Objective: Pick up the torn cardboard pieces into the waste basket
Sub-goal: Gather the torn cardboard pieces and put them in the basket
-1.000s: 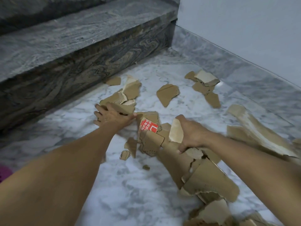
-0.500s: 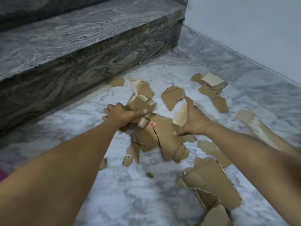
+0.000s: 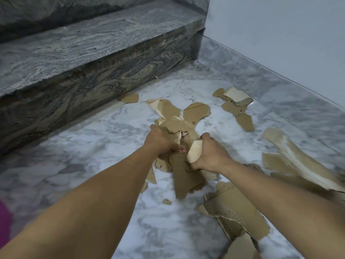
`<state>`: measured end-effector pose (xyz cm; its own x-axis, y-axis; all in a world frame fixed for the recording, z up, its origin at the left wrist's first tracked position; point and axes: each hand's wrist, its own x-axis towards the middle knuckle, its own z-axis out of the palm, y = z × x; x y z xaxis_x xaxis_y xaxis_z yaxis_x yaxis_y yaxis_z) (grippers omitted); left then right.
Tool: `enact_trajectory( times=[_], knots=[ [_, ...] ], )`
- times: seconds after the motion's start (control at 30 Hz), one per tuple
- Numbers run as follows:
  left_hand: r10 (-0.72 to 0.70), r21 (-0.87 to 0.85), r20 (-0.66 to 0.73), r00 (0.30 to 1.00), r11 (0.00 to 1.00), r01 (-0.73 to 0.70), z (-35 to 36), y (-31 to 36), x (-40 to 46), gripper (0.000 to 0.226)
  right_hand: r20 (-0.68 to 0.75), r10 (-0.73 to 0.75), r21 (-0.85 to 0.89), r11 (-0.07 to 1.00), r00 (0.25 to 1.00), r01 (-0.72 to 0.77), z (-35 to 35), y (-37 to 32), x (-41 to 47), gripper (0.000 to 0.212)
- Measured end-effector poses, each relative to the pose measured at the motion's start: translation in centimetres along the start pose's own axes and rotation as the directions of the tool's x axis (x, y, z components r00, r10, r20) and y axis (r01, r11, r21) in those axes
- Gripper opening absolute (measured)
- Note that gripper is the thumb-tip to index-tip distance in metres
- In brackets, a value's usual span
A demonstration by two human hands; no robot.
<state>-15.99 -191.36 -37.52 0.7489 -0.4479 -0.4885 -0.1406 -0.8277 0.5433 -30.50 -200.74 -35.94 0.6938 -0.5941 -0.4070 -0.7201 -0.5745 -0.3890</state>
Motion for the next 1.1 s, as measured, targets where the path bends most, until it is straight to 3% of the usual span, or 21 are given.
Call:
enact_trajectory(
  times=[0.1, 0.27, 0.47, 0.57, 0.73, 0.87, 1.03, 1.1],
  knots=[
    [0.053, 0.063, -0.020, 0.998, 0.997, -0.051, 0.7, 0.1, -0.1, 0.099, 0.020, -0.030, -0.003, 1.000, 0.999, 0.030, 0.1, -0.2, 0.2, 0.092],
    [0.014, -0.189, -0.072, 0.997, 0.982, -0.028, -0.6, -1.3, -0.7, 0.075, 0.124, -0.012, 0.133, 0.991, 0.992, -0.004, -0.3, 0.2, 1.1, 0.097],
    [-0.039, -0.186, -0.033, 0.999, 0.982, 0.033, -3.6, -5.5, -1.5, 0.069, 0.206, -0.008, 0.219, 0.975, 0.978, -0.038, -1.7, 0.2, 2.3, 0.101],
    [-0.062, -0.163, -0.054, 0.997, 0.985, 0.052, -4.2, -7.2, -2.1, 0.065, 0.213, 0.011, 0.241, 0.968, 0.977, -0.063, -1.9, 0.1, 2.8, 0.087],
    [-0.150, 0.100, -0.140, 0.979, 0.981, 0.165, -3.6, -7.2, -3.5, 0.097, 0.166, 0.030, 0.218, 0.974, 0.986, -0.066, -1.4, -1.5, 3.5, 0.074],
    [-0.115, 0.205, -0.118, 0.986, 0.969, 0.137, -3.2, -7.1, -4.2, 0.121, 0.044, -0.013, 0.117, 0.993, 0.999, 0.008, -3.0, -3.8, 4.3, 0.066],
    [-0.199, 0.352, -0.029, 0.979, 0.915, 0.197, -3.5, -9.0, -3.6, 0.144, -0.079, -0.052, 0.054, 0.997, 0.996, 0.057, -6.1, -5.6, 6.4, 0.037],
    [-0.168, 0.318, -0.064, 0.984, 0.931, 0.179, -3.8, -9.3, -3.1, 0.136, -0.152, -0.012, 0.097, 0.995, 0.988, 0.027, -7.1, -5.5, 7.6, 0.019]
  ],
)
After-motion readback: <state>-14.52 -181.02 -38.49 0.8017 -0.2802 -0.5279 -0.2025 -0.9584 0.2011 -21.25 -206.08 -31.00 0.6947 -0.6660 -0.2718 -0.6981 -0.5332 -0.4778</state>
